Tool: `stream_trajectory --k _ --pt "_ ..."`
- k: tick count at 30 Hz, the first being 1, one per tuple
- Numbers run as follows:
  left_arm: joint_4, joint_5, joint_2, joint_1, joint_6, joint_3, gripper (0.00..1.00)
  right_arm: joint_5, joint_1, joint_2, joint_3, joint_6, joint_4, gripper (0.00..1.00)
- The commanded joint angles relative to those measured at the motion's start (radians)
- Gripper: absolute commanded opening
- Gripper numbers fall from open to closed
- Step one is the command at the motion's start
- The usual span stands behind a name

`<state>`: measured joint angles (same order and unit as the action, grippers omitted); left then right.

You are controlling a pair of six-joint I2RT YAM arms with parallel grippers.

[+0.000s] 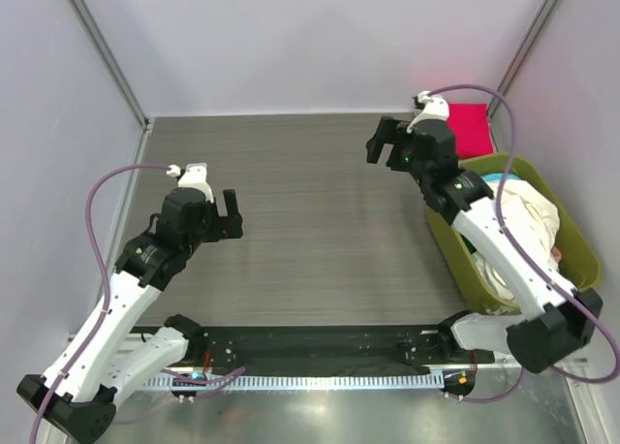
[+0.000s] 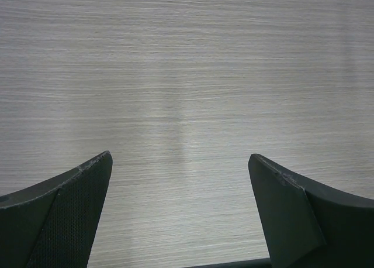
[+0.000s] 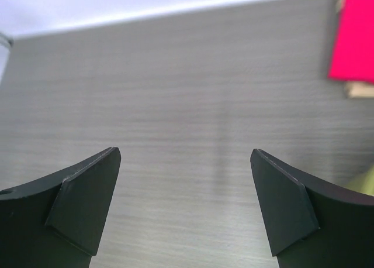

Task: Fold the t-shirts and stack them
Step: Grab the tshirt from the pile

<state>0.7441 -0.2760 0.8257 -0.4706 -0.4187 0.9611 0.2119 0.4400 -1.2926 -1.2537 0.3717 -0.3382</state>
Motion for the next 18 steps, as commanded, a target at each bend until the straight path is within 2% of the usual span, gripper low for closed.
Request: stream_trajectory --k 1,5,6,8,10,15,18 --pt "-0.028 0.014 -0.007 0.006 -0.003 0.033 1.00 0.128 -0.003 0.120 -0.026 -0.027 -0.025 1.00" --pt "-0.035 0.046 -0.039 0.004 0.030 0.021 1.00 0.555 -0.029 0.205 0.008 0.025 -0.145 1.00" --pt "-0.037 0.032 -0.048 0.006 0.035 0.007 1.00 0.592 -0.052 0.213 0.014 0.042 -0.174 1.00" --pt "-0.032 0.000 -0.062 0.006 0.032 0.007 1.00 0.615 -0.186 0.223 0.030 0.122 -0.269 1.00" --pt "-0.038 0.003 -0.069 0.006 0.029 -0.001 1.00 0.569 -0.315 0.230 0.078 0.148 -0.283 1.00" --pt "-0.029 0.006 -0.056 0.006 0.032 0.010 1.00 0.609 -0.392 0.086 0.085 0.185 -0.349 1.00" --pt "-0.028 0.012 -0.059 0.006 0.032 0.008 1.00 0.575 -0.464 0.012 0.095 0.208 -0.360 1.00"
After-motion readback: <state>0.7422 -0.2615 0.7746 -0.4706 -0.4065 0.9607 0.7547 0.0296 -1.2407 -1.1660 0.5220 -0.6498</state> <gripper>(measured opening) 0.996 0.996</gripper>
